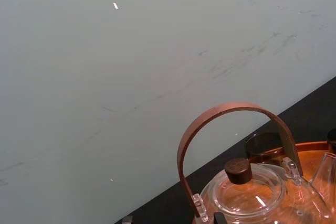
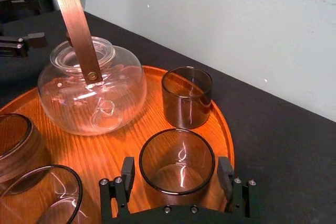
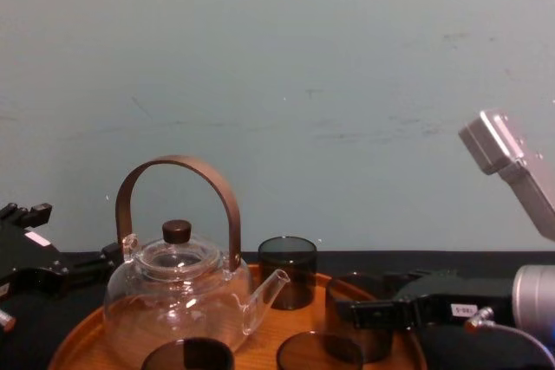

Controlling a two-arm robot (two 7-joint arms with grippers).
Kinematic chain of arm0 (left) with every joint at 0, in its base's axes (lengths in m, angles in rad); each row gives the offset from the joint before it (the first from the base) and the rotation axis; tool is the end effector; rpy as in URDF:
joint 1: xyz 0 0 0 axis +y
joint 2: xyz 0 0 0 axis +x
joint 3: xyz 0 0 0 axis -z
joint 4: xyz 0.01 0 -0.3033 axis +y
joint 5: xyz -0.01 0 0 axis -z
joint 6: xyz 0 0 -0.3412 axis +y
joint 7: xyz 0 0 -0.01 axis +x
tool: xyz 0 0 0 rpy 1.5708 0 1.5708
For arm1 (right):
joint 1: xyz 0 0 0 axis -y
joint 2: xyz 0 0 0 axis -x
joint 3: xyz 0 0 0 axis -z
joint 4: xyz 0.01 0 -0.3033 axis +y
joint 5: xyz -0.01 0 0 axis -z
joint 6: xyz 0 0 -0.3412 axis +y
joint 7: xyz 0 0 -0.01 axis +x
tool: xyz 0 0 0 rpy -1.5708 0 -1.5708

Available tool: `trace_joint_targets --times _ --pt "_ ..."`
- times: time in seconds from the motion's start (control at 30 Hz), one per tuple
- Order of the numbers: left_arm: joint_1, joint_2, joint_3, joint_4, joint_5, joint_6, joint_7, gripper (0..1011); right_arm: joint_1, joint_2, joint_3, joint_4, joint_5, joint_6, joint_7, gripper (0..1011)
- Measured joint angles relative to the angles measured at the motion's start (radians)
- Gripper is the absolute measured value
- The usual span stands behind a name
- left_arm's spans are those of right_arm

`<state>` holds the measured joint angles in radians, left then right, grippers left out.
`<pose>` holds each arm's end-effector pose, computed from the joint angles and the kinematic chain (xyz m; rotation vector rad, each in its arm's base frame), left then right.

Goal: Pick up the glass from the table and place it on the tray.

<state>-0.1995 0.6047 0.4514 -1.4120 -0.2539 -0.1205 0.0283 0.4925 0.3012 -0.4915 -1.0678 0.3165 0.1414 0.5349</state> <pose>0.3909 0.0817 -0.3192 0.3045 -0.2850 1.2480 0.4809 -0.0021 -0.3146 -0.3105 0.1380 -0.7705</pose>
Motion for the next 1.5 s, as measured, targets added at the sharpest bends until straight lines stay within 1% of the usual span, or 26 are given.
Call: trace_joint_targets --times 0.07,0.3,0.33,0.4,0.47,0.57,0.6,0.7,0.73,0.8,0.83,0.93,1.0,1.13,1.27,1.4,1.47,1.5 --pt "0.000 0.000 0.000 0.000 0.000 0.000 0.000 1001 -0.005 0.005 0.002 -0.010 0.002 0.003 0.000 1002" --pt "0.000 0.000 0.000 0.000 0.000 0.000 0.000 1001 -0.037 0.041 0.024 -0.087 0.021 0.010 -0.007 1002" --pt "0.000 0.000 0.000 0.000 0.000 0.000 0.000 1001 -0.045 0.049 0.029 -0.107 0.026 0.011 -0.008 1002" --pt "0.000 0.000 0.000 0.000 0.000 0.000 0.000 1001 -0.053 0.057 0.034 -0.126 0.032 0.011 -0.010 1002" --pt "0.000 0.000 0.000 0.000 0.000 0.000 0.000 1001 -0.072 0.076 0.047 -0.168 0.046 0.010 -0.013 1002" --pt "0.000 0.000 0.000 0.000 0.000 0.000 0.000 1002 -0.089 0.090 0.059 -0.201 0.058 0.009 -0.016 1002" --pt "0.000 0.000 0.000 0.000 0.000 0.000 0.000 1001 -0.101 0.101 0.068 -0.225 0.068 0.007 -0.018 1002" --pt "0.000 0.000 0.000 0.000 0.000 0.000 0.000 1001 -0.124 0.119 0.080 -0.261 0.083 0.002 -0.019 1002" --pt "0.000 0.000 0.000 0.000 0.000 0.000 0.000 1002 -0.139 0.131 0.089 -0.283 0.093 -0.002 -0.020 1002" --pt "0.000 0.000 0.000 0.000 0.000 0.000 0.000 1001 -0.152 0.142 0.098 -0.300 0.103 -0.006 -0.021 1002" --pt "0.000 0.000 0.000 0.000 0.000 0.000 0.000 1001 -0.170 0.154 0.108 -0.320 0.114 -0.012 -0.023 1002" --pt "0.000 0.000 0.000 0.000 0.000 0.000 0.000 1001 -0.199 0.171 0.124 -0.347 0.134 -0.022 -0.027 1002" --pt "0.000 0.000 0.000 0.000 0.000 0.000 0.000 1001 -0.243 0.195 0.152 -0.381 0.151 -0.041 -0.045 1002" --pt "0.000 0.000 0.000 0.000 0.000 0.000 0.000 1001 -0.279 0.214 0.176 -0.406 0.153 -0.062 -0.074 1002" --pt "0.000 0.000 0.000 0.000 0.000 0.000 0.000 1001 -0.329 0.233 0.216 -0.432 0.151 -0.092 -0.114 1002" --pt "0.000 0.000 0.000 0.000 0.000 0.000 0.000 1001 -0.360 0.238 0.250 -0.440 0.142 -0.109 -0.146 1002" --pt "0.000 0.000 0.000 0.000 0.000 0.000 0.000 1001 -0.373 0.237 0.266 -0.440 0.127 -0.118 -0.168 1002" --pt "0.000 0.000 0.000 0.000 0.000 0.000 0.000 1002 -0.373 0.237 0.266 -0.440 0.127 -0.118 -0.168 1002"
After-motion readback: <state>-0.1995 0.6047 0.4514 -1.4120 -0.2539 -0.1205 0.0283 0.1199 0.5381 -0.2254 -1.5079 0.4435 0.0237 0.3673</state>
